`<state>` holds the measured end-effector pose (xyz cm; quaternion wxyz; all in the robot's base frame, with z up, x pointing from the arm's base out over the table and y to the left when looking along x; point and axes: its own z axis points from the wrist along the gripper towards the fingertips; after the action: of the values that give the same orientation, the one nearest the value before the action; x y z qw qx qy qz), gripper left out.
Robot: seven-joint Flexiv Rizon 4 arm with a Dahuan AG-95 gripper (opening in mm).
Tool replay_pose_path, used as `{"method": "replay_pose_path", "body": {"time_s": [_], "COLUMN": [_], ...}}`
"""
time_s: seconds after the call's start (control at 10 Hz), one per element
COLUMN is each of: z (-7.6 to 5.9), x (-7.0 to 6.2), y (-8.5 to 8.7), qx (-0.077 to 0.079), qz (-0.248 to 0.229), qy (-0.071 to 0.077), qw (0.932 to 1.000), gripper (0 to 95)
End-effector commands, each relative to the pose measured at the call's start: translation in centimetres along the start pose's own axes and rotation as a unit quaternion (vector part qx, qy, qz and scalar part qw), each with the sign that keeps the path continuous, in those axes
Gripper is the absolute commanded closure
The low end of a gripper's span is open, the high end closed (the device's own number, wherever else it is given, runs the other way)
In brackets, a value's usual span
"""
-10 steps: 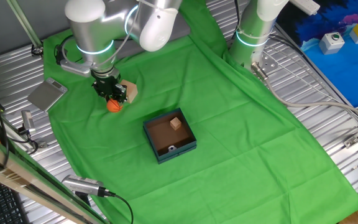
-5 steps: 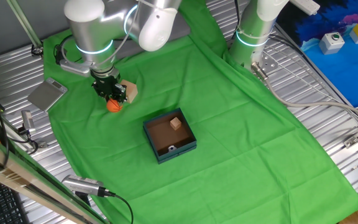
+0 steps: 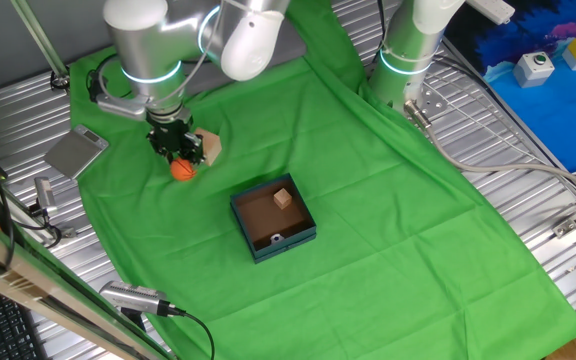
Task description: Take everything out of the gift box
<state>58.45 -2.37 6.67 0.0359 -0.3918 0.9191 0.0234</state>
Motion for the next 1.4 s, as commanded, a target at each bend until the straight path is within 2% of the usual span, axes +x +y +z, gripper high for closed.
{"method": "replay_pose_path", "body": {"time_s": [0.1,0.2,0.3,0.6,0.7,0.8,0.9,1.1,1.2,1.4], "z": [-0.3,-0.6,-1.0,-3.2,-4.0,-4.6,-5.1,-6.1,-6.4,-6.6], "x": [0.0,0.0,-0.1,-0.2,-0.4,-0.7,-1.1,-2.3,-2.8,-2.8], "y": [0.1,0.1,0.1,0.3,0.6,1.4,2.4,5.7,7.1,7.2], "qx": [0.0,0.0,0.001,0.001,-0.002,-0.006,-0.008,-0.003,-0.001,-0.011], "qz": [-0.002,-0.005,-0.003,-0.001,0.006,0.019,0.032,0.05,0.064,0.066], "qy": [0.003,0.005,0.007,0.016,0.02,0.026,0.033,0.046,0.051,0.05], "qw": [1.0,1.0,1.0,0.9999,0.9998,0.9995,0.9989,0.9977,0.9967,0.9965], "gripper": [19.0,19.0,38.0,38.0,57.0,57.0,76.0,76.0,95.0,95.0]}}
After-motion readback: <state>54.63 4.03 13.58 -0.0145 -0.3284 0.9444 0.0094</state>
